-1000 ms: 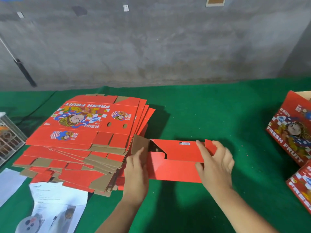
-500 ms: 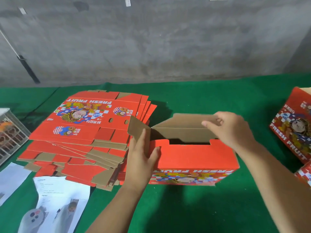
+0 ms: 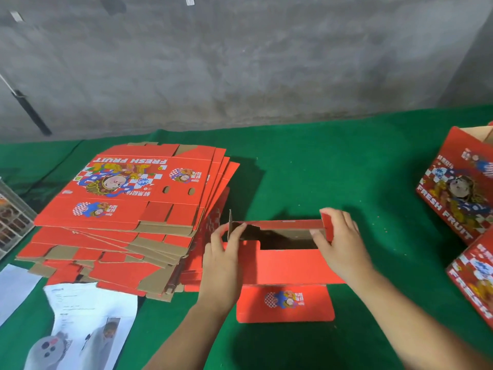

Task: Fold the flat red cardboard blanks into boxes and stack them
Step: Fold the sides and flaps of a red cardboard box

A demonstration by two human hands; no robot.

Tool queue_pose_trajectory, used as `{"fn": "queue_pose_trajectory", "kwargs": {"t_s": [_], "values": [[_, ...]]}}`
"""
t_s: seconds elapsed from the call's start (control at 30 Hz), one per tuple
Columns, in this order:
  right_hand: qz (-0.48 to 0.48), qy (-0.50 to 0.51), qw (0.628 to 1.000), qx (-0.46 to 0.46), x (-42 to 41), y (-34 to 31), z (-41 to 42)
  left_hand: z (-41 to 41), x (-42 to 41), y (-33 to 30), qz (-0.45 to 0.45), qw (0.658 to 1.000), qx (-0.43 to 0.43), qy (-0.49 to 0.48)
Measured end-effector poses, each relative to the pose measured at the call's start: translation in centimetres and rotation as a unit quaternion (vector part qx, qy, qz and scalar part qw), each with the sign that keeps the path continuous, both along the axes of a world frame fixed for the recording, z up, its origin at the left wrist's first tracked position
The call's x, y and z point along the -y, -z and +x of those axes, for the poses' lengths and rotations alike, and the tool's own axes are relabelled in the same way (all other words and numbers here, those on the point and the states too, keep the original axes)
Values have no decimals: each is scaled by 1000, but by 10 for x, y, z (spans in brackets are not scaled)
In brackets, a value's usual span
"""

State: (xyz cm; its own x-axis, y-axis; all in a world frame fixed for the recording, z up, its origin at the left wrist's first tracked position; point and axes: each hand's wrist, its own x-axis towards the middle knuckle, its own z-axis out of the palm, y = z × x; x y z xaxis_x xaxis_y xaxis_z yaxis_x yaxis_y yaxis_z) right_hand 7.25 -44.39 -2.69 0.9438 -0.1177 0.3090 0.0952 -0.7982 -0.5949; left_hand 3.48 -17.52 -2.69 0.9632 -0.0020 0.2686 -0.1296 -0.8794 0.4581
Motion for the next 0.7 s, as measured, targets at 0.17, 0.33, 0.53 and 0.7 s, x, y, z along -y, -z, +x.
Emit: {"fn": "queue_pose_trajectory", "kwargs": {"t_s": [0.17, 0.33, 0.53, 0.7], "values": [[176, 65, 978, 88, 9, -24, 19, 3, -5, -9, -99, 994, 30, 23], [180, 77, 970, 144, 7, -25, 15, 22, -9, -13, -249, 968, 40, 11], [348, 7, 924, -160, 20, 2, -15, 35, -6, -15, -480, 875, -36, -48], [266, -53, 951, -150, 43, -35, -7, 49, -5, -47, -593, 804, -20, -49]]}}
